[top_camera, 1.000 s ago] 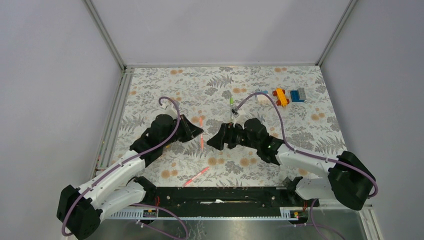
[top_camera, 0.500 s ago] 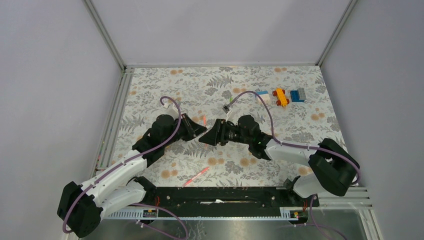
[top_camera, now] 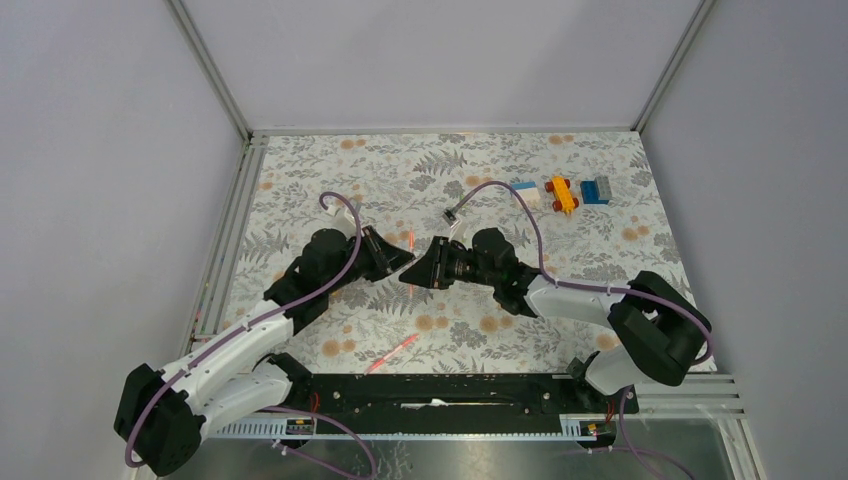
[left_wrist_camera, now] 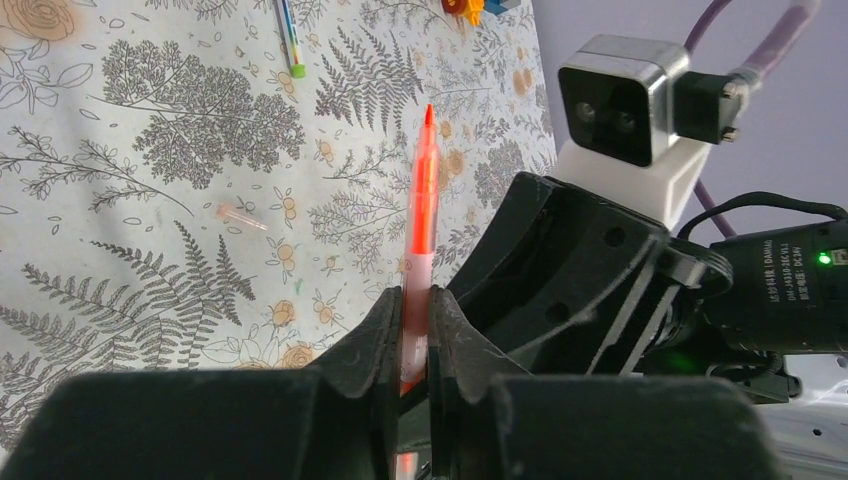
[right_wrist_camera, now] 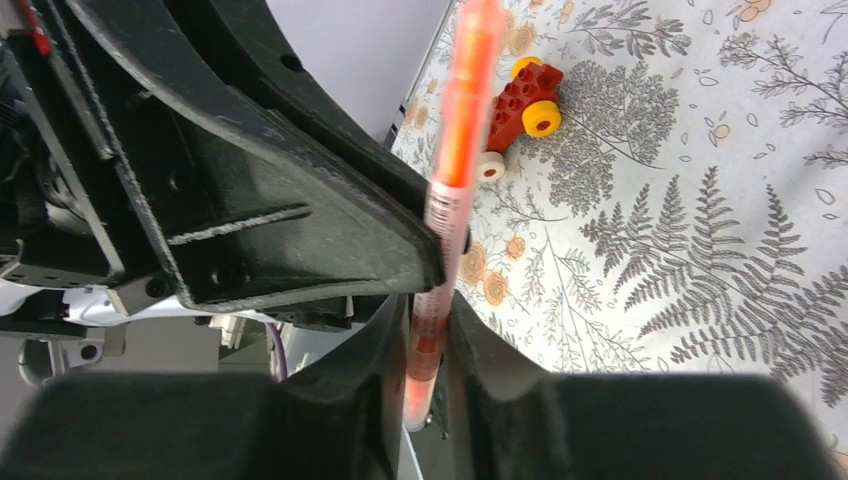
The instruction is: Insert the pens into the pen caps
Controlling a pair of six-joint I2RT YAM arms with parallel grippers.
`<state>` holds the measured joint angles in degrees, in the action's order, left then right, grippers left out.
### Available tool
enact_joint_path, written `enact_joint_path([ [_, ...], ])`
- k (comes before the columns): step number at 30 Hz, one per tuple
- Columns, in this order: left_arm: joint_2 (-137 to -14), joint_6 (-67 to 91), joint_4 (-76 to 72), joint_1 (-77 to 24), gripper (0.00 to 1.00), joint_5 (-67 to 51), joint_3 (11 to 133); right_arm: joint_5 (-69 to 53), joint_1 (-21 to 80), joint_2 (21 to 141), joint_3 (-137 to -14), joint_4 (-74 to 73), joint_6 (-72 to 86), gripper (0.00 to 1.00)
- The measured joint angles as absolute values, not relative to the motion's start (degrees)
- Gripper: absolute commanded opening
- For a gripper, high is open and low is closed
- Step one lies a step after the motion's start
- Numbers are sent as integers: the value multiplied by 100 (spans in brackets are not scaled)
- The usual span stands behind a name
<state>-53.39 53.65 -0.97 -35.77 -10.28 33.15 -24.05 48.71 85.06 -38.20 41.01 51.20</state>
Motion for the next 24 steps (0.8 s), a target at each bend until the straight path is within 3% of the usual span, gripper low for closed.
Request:
enact_joint_path([
  [3,-5306,5352,-123,-3577,0,-1031,3315,-2344,4849,8510,-3820,4016,5133,0],
  [6,-5299,5332,-123,-3575,3,-1031,3301,-2346,4842,8514,-3822,3994,5144,0],
  [9,-5299,5253,-119,-3577,33,-1059,3297,-2340,4842,8501,-3822,3927,5109,0],
  [14,-5299,5048,-84,-3594,56,-1114,3297,-1990,4853,8060,-3828,3170,4654,0],
  [24,-5808,4342,49,-3645,61,-873,3339,-438,4211,6073,-3817,777,3540,0],
])
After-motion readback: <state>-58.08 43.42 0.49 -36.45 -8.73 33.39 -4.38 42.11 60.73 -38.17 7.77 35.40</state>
